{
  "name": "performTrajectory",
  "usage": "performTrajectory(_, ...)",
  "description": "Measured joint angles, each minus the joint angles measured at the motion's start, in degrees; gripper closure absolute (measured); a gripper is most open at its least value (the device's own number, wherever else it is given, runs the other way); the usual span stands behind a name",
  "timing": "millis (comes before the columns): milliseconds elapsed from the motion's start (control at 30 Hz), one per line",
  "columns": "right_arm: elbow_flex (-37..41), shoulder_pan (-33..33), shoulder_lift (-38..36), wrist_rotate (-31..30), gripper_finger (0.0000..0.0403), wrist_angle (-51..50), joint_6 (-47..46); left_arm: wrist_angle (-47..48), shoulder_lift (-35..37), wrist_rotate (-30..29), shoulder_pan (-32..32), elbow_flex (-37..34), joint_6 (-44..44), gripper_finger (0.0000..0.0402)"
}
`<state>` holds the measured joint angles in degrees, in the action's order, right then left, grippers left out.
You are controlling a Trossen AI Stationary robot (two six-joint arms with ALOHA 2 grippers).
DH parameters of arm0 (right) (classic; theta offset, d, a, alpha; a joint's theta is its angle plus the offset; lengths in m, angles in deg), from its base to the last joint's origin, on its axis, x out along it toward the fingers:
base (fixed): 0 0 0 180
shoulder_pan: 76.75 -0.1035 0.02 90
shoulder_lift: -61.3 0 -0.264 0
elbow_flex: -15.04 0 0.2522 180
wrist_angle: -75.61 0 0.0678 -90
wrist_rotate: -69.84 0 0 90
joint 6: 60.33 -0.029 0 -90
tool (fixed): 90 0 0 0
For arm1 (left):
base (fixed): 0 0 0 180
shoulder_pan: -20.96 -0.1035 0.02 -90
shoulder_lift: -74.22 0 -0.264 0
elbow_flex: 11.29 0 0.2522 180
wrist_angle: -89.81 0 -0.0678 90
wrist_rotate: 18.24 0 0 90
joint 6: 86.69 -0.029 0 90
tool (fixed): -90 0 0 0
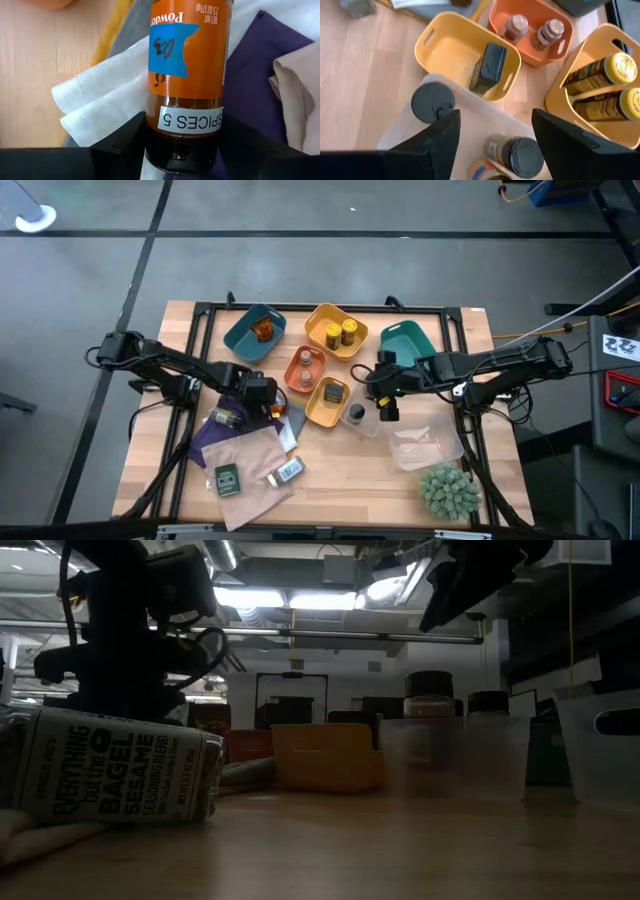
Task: Sort spices by type
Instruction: Put the black seasoning bottle into the left white bin
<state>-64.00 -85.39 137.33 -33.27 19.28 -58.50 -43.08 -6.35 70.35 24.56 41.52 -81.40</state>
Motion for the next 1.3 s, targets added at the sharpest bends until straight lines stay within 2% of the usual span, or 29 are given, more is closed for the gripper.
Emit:
performTrajectory(267, 0.0, 0.0, 0.0, 0.33, 0.0157, 4.39, 0.19, 0.47, -0.27, 5.12, 0.04, 5.27, 5.26, 0.0212)
performTrajectory(500, 0.0, 0.0, 0.15, 0.92, 0.0157, 11.19, 0.1, 0.48, -0.2, 5.92, 0.02, 13.35, 5.43, 0.0209)
performTrajectory(667, 0.0, 0.0, 2.41, 5.55, 0.0157, 17.88, 0.32, 0.03, -0.11, 5.94, 0.0, 18.53, 7.38, 0.0211)
performTrajectory(800, 0.0, -0.23, 4.88, 7.68, 0.0157, 22.88, 7.41, -0.58, -0.07, 6.13, 0.0, 20.6, 11.01, 0.0207)
performTrajectory(1033, 0.02, -3.93, 7.82, 4.18, 0.0157, 28.72, 30.0, -3.33, -0.05, 10.13, 0.0, 20.78, 15.39, 0.0208)
performTrajectory(1300, 0.0, -5.61, 10.89, 2.08, 0.0157, 34.65, 32.27, -7.92, -0.05, 11.99, 0.0, 20.79, 17.29, 0.0207)
